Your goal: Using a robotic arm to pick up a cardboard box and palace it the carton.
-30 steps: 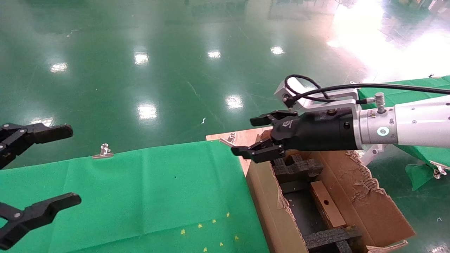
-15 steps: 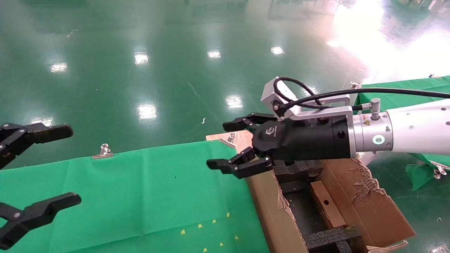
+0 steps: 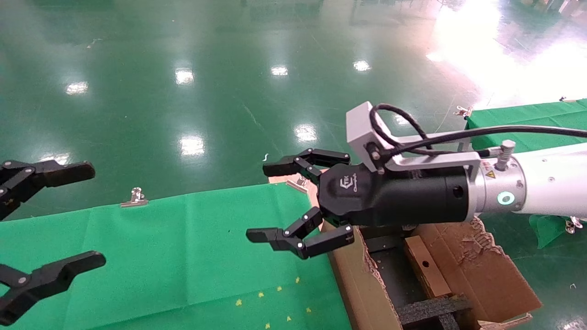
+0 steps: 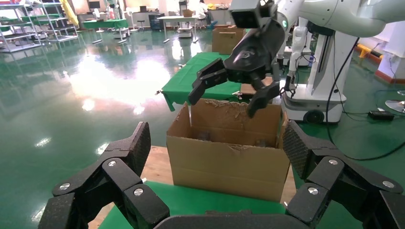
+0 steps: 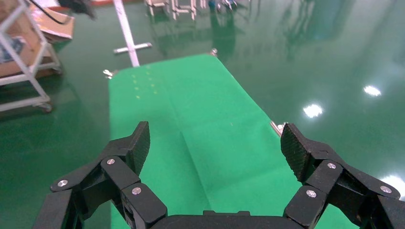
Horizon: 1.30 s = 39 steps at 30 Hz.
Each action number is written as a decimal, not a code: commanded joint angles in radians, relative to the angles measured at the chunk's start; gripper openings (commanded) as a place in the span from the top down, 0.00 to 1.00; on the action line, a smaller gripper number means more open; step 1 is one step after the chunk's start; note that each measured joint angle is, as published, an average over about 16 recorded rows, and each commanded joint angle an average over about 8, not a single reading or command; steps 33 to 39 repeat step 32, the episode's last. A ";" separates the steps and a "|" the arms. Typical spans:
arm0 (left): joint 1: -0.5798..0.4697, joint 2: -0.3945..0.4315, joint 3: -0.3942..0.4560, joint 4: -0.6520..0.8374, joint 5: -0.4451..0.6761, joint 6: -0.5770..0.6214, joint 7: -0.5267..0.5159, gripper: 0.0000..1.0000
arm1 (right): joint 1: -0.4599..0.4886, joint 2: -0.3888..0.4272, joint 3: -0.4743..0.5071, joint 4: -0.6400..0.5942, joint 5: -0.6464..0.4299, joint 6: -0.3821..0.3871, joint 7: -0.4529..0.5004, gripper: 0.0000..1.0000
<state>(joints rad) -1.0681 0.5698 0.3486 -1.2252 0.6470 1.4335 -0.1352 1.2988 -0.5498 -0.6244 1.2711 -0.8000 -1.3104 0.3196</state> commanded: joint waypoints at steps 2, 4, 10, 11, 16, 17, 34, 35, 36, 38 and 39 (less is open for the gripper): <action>0.000 0.000 0.000 0.000 0.000 0.000 0.000 0.00 | -0.040 -0.011 0.061 0.002 0.012 -0.033 -0.023 0.00; 0.000 0.000 0.000 0.000 0.000 0.000 0.000 0.00 | -0.066 -0.018 0.102 0.004 0.020 -0.055 -0.039 0.00; 0.000 0.000 0.000 0.000 0.000 0.000 0.000 0.00 | -0.145 -0.040 0.223 0.008 0.045 -0.120 -0.085 0.00; 0.000 0.000 0.000 0.000 0.000 0.000 0.000 0.00 | -0.158 -0.043 0.244 0.009 0.049 -0.131 -0.093 0.00; 0.000 0.000 0.000 0.000 0.000 0.000 0.000 0.00 | -0.214 -0.059 0.330 0.012 0.066 -0.177 -0.126 0.00; 0.000 0.000 0.000 0.000 0.000 0.000 0.000 0.00 | -0.223 -0.061 0.343 0.013 0.069 -0.184 -0.130 0.00; 0.000 0.000 0.000 0.000 0.000 0.000 0.000 0.00 | -0.237 -0.066 0.364 0.014 0.076 -0.196 -0.137 0.00; 0.000 0.000 0.000 0.000 0.000 0.000 0.000 0.00 | -0.237 -0.066 0.364 0.014 0.076 -0.196 -0.137 0.00; 0.000 0.000 0.000 0.000 0.000 0.000 0.000 0.00 | -0.237 -0.066 0.364 0.014 0.076 -0.196 -0.137 0.00; 0.000 0.000 0.000 0.000 0.000 0.000 0.000 0.00 | -0.237 -0.066 0.364 0.014 0.076 -0.196 -0.137 0.00; 0.000 0.000 0.000 0.000 0.000 0.000 0.000 0.00 | -0.237 -0.066 0.364 0.014 0.076 -0.196 -0.137 0.00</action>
